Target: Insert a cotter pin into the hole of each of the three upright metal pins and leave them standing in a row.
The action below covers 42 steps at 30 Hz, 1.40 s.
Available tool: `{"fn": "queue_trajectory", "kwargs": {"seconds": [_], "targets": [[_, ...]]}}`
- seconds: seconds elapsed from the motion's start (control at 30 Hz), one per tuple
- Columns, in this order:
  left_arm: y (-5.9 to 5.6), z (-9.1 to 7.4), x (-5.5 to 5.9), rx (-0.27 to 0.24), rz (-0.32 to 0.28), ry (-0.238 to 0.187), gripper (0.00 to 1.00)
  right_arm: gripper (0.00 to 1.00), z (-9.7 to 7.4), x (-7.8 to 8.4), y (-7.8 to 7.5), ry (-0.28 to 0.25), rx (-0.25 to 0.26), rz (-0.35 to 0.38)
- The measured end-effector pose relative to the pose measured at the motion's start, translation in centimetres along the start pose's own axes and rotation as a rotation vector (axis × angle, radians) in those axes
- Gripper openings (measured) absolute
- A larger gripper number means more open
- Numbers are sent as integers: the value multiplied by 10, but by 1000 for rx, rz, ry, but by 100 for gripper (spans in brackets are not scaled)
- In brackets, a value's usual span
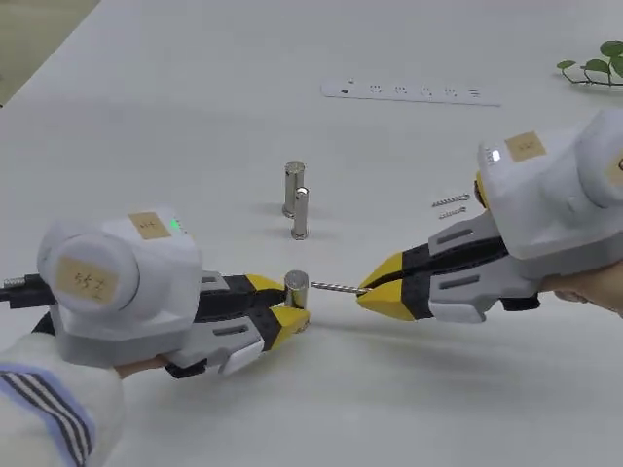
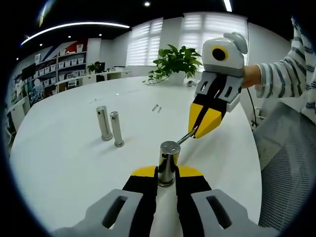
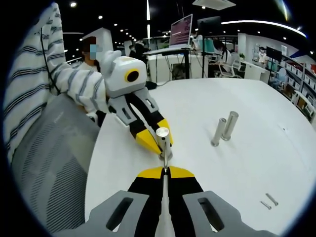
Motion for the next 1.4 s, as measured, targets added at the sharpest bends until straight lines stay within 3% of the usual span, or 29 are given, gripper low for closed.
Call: {"fn": "queue_trajectory", "kwargs": {"seconds": [0.23, 0.33, 0.9, 1.4], "targets": [[-1, 0, 1, -10, -10, -12, 12, 3, 0, -3, 2, -5, 2, -17], [0, 0, 2, -13, -58, -10, 12, 3, 1, -2, 3, -3, 1, -25], [2, 1, 1, -19, -39, -10, 12, 3, 4, -4, 1, -7, 26, -31], [3, 2, 1, -25, -30, -3, 12, 3, 1, -9, 0, 32, 80, -97]]}}
Point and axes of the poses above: the centre of the closed fingertips' face, and the gripper's own axes: z roughly forward along the fingers, y roughly to its left, x roughly out of its underside, the point moved 1 cm from there along -z, roughly backward along the fingers, and after that the axes turned 9 degrees about -x, right-handed, at the moved point
